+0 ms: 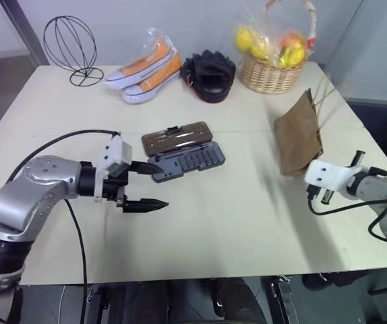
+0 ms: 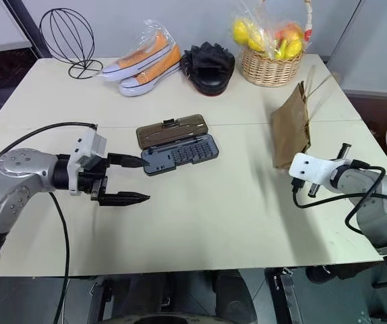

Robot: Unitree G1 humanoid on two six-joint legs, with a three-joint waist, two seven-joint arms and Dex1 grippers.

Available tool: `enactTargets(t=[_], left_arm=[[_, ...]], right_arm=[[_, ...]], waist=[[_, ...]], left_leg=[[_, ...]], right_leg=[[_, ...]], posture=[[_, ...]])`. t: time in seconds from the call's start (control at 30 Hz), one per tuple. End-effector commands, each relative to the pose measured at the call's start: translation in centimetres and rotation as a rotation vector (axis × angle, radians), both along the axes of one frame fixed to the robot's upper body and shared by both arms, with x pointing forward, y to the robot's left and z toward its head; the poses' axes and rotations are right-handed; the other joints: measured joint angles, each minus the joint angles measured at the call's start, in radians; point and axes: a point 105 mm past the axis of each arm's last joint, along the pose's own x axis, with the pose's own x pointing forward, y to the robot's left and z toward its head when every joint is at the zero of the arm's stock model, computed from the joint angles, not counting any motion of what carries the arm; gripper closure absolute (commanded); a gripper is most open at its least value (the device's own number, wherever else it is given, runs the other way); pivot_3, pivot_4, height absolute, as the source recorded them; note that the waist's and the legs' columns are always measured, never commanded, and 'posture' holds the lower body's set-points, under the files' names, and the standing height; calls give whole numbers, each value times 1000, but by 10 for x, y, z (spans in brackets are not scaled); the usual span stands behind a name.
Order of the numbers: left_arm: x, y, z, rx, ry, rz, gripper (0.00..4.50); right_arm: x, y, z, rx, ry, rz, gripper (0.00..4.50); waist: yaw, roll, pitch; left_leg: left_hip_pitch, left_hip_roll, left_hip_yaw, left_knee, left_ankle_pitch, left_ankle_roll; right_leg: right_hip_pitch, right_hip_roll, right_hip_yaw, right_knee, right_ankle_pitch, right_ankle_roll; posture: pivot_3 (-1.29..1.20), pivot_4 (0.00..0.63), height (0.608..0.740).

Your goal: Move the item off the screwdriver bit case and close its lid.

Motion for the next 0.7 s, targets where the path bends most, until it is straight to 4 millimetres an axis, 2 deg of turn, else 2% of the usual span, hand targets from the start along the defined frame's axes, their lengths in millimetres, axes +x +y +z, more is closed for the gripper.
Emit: enactTargets(t=[0.03, 0.1, 0.27, 0.3, 0.43, 0.53, 0.6, 0.7], left_arm=[[-1, 4, 9, -9, -43, 11, 0], [-1, 7, 10, -12, -41, 27, 0], [-1, 19, 11, -4, -48, 88, 0], [-1, 21, 12, -7, -49, 100, 0], [6, 35, 15, -3, -61, 166, 0], [14, 40, 12, 15, -76, 197, 0], [28, 45, 8, 17, -100, 254, 0], [44, 49, 9, 11, -127, 296, 0]], right_arm=[[-6, 7, 26, 112, -56, 10, 3579], [-12, 10, 33, 140, -63, 22, 2661], [-35, 19, 63, 328, -35, 37, 166], [-39, 20, 69, 361, -26, 42, 28], [-57, 36, 98, 496, 62, 137, 28], [-76, 65, 112, 624, 185, 306, 28], [-86, 89, 124, 708, 234, 454, 28], [-80, 109, 133, 768, 245, 536, 28]], waist=[[1, 0, 0], [2, 0, 0], [3, 0, 0], [3, 0, 0], [3, 1, 0], [2, 1, 1], [2, 1, 0], [3, 0, 0]], left_leg=[[0, 0, -1, 0, 0, 0], [0, 0, -1, 0, 0, 0], [0, 1, -2, 0, 0, 0], [0, 1, -2, 0, 0, 0], [0, 1, -2, 0, 0, 0], [0, 1, -2, 0, 0, 0], [1, 2, -2, 0, 0, 0], [1, 2, -2, 0, 0, 0]], right_leg=[[0, 0, 0, 0, 0, 0], [0, 0, 0, 0, 0, 0], [0, 0, 0, 0, 0, 0], [0, 0, 0, 0, 0, 0], [0, 0, 0, 0, 0, 0], [0, 0, 0, 0, 0, 0], [0, 0, 0, 0, 0, 0], [1, 0, -1, 0, 0, 0]], posture=[[0, 150, 740], [0, 150, 740], [0, 150, 740], [0, 150, 740], [0, 150, 740], [0, 150, 740], [0, 150, 740], [0, 150, 740]])
